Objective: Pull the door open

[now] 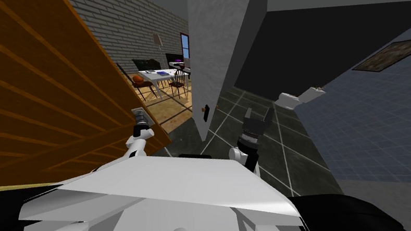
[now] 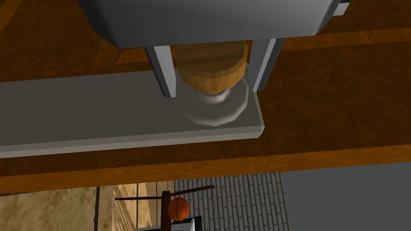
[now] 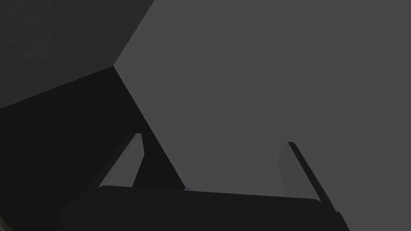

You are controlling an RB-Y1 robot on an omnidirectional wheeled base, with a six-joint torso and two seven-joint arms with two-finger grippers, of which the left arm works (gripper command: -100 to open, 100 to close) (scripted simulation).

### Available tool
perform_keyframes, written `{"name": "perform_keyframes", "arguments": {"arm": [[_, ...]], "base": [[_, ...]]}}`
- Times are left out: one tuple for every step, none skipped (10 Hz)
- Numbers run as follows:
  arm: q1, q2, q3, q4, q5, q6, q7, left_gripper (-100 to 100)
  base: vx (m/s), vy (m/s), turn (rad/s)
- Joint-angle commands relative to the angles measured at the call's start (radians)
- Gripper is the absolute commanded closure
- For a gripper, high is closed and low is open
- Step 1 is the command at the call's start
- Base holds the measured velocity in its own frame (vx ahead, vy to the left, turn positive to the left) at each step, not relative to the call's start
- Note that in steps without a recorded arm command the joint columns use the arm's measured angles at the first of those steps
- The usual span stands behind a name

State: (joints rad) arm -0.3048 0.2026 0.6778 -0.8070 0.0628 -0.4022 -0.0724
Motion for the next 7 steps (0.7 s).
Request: {"name": "perform_keyframes", "arguments": {"arm": [[-0.002, -0.004, -0.02, 0.002, -0.004, -0.001, 0.006, 100], [-0.006, -0.006, -0.043, 0.003, -0.008, -0.001, 0.015, 100], [-0.009, -0.007, -0.057, 0.004, -0.01, -0.002, 0.02, 100], [-0.011, -0.009, -0.07, 0.004, -0.013, -0.002, 0.024, 100], [-0.013, -0.01, -0.081, 0.004, -0.015, -0.003, 0.028, 100], [-0.015, -0.011, -0.092, 0.005, -0.017, -0.003, 0.032, 100], [-0.014, -0.013, -0.087, 0.007, -0.016, -0.002, 0.028, 100]], "base": [[-0.201, 0.013, -0.038], [-0.257, 0.001, -0.044], [-0.236, -0.026, -0.046], [-0.218, 0.009, -0.037], [-0.205, 0.023, -0.041], [-0.195, -0.018, -0.035], [-0.087, -0.02, -0.023]]}}
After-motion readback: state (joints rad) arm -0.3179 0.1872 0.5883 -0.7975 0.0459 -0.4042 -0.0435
